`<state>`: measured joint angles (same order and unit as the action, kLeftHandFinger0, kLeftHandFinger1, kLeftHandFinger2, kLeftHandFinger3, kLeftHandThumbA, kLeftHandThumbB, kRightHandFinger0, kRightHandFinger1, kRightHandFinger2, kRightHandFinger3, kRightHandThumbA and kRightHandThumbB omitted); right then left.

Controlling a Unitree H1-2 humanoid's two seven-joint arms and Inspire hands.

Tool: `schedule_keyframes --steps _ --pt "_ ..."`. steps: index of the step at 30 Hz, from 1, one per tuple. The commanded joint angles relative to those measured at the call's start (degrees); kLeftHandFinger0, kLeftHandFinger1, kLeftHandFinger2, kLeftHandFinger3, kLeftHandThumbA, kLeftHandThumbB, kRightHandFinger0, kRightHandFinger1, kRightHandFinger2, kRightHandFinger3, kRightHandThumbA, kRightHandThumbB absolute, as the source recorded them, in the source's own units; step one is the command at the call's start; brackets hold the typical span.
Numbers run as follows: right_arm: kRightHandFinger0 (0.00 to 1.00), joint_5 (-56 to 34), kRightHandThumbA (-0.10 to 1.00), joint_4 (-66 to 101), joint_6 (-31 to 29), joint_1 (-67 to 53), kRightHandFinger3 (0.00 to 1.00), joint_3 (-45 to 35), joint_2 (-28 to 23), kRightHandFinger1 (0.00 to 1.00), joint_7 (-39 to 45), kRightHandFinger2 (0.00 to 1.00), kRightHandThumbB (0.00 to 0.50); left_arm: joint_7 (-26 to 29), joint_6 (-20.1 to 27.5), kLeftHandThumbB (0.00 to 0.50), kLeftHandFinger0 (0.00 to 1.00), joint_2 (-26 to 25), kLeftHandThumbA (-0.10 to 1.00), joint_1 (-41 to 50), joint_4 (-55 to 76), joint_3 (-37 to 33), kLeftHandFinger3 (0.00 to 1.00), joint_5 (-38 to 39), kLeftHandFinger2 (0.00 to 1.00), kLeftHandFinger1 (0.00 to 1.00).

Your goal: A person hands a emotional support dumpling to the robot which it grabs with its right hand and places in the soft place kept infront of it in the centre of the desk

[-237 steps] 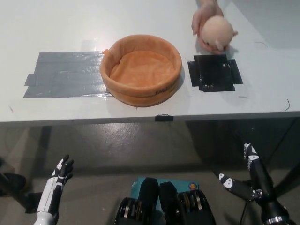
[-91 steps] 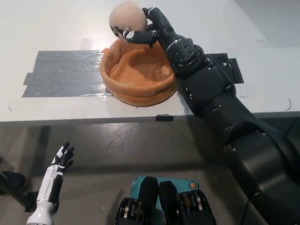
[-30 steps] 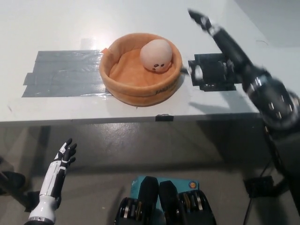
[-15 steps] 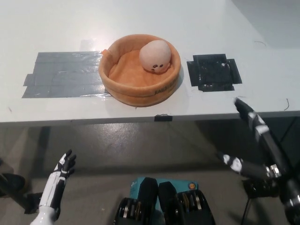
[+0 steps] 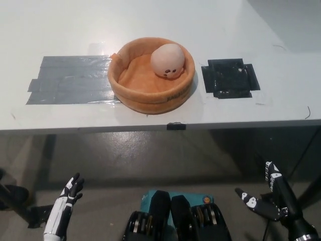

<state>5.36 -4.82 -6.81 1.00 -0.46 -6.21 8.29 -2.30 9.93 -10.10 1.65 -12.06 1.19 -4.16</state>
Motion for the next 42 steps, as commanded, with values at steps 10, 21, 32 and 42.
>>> schedule_keyframes --steps 10,21,32,42 --pt "1.00 0.04 0.95 0.70 -4.67 -3.34 1.00 1.73 -1.08 1.00 -0.11 1.00 0.237 -0.22 2.82 0.497 1.00 0.23 1.00 2.47 1.65 -1.48 1.00 -0.16 1.00 1.00" --pt "1.00 -0.10 0.94 0.55 -4.22 -2.51 1.00 2.50 -1.54 1.00 -0.29 1.00 0.237 -0.09 2.76 0.492 1.00 0.01 1.00 1.80 1.44 -1.46 1.00 -0.30 1.00 1.00" --pt "1.00 -0.09 0.95 0.77 -4.17 -2.19 1.00 2.75 -1.79 1.00 -0.14 1.00 0.254 0.22 3.11 0.500 1.00 0.40 1.00 1.42 0.98 -1.00 1.00 0.33 1.00 1.00" --pt "1.00 0.07 0.93 0.69 -4.30 -1.88 1.00 3.07 -2.09 1.00 -0.02 1.00 0.257 0.22 3.49 0.492 1.00 0.24 1.00 1.18 0.67 -0.94 1.00 0.19 1.00 1.00"
